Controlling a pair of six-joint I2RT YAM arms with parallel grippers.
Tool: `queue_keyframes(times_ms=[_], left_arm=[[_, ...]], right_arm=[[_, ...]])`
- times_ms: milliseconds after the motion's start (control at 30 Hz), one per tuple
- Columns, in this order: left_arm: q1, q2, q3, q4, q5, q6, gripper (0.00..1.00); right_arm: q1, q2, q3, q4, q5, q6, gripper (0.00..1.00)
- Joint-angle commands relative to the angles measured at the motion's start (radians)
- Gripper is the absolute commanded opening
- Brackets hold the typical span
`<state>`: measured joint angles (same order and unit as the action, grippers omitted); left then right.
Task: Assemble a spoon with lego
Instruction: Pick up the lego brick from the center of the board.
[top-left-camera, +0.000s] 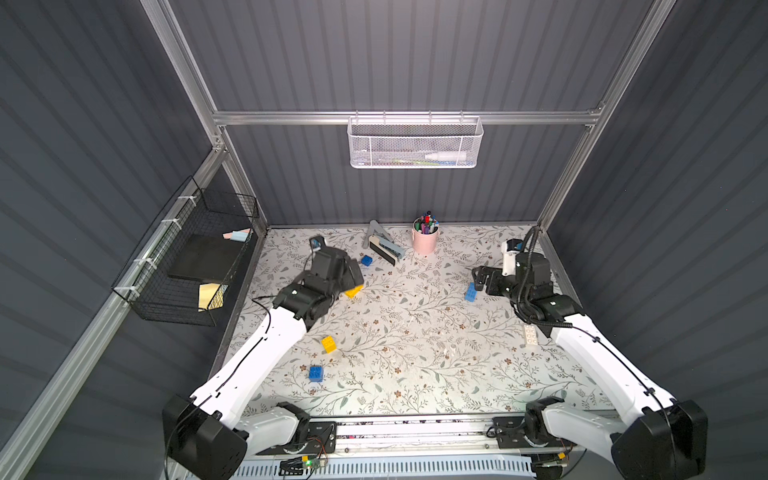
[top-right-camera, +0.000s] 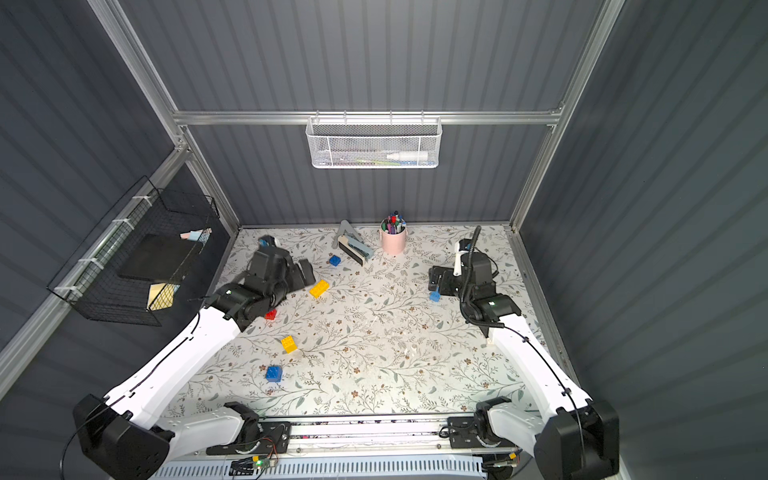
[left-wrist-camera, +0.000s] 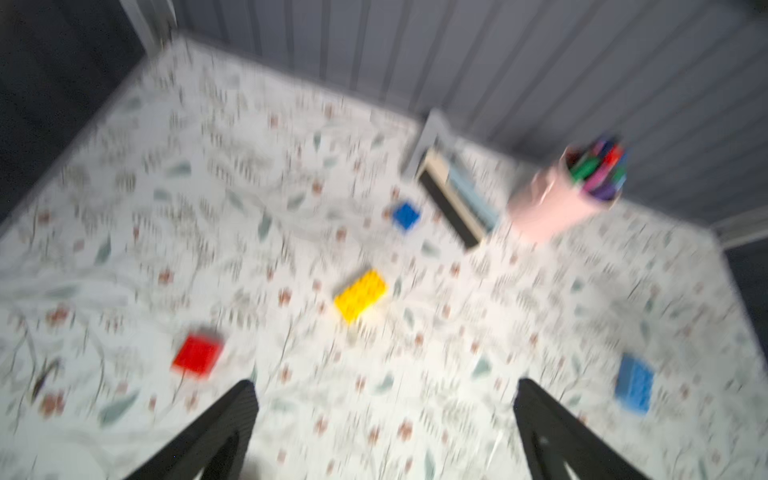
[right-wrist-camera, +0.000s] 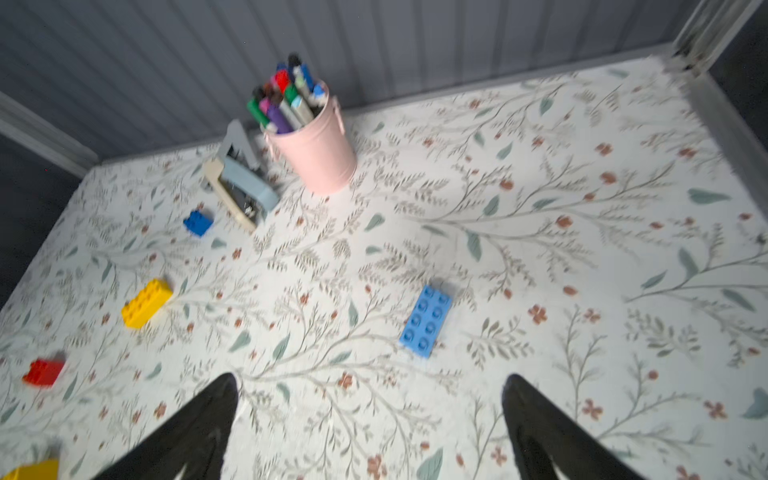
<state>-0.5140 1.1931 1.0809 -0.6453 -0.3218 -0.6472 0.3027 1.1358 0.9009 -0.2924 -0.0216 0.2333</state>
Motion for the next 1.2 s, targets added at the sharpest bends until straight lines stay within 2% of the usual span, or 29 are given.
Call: queue_keyframes(times_ms=[0,67,167,367,600,733,800,967,1100,1167], left_arm=[[-0.024,-0.077,-0.116,-0.346,0.019,-0.178,0.99],[-0.047,-0.119,-0.201,-0.320,0.034,-0.232,0.99],[-0.081,-0.100,-0.279,-0.312,0.022,-0.300,0.99],[-0.138,0.018,-0.309,-0.345,-0.060,-0.387,0.99],[-0.191,0.006,-0.364,-0.368,-0.058,-0.464,0.99],[-0.205,0.048,-0.366,-0.389,-0.100,-0.535,0.99],[-0.205,0.053,-0.380,-0.366,-0.085,-0.599,0.99],[-0.205,0.034,-0.459,-0.286,-0.035,-0.616,0.99],[-0.206,0.005,-0.461,-0.282,-0.041,-0.603,0.97],[-0.205,-0.004,-0.460,-0.267,-0.035,-0.580,0.93]], right_arm=[[0.025,0.004,0.033,-0.152,-0.083,-0.001,0.99],[0.033,0.013,0.037,-0.155,-0.111,-0.002,0.99],[0.035,0.027,0.050,-0.154,-0.115,-0.009,0.99],[0.035,0.048,0.061,-0.192,-0.109,-0.034,0.99],[0.035,0.069,0.074,-0.197,-0.131,-0.043,0.99],[0.036,0.070,0.080,-0.202,-0.136,-0.042,0.99],[0.036,0.071,0.079,-0.206,-0.135,-0.042,0.99],[0.036,0.070,0.076,-0.208,-0.136,-0.042,0.99],[0.036,0.066,0.079,-0.214,-0.132,-0.044,0.99],[0.035,0.061,0.077,-0.211,-0.131,-0.044,0.99]])
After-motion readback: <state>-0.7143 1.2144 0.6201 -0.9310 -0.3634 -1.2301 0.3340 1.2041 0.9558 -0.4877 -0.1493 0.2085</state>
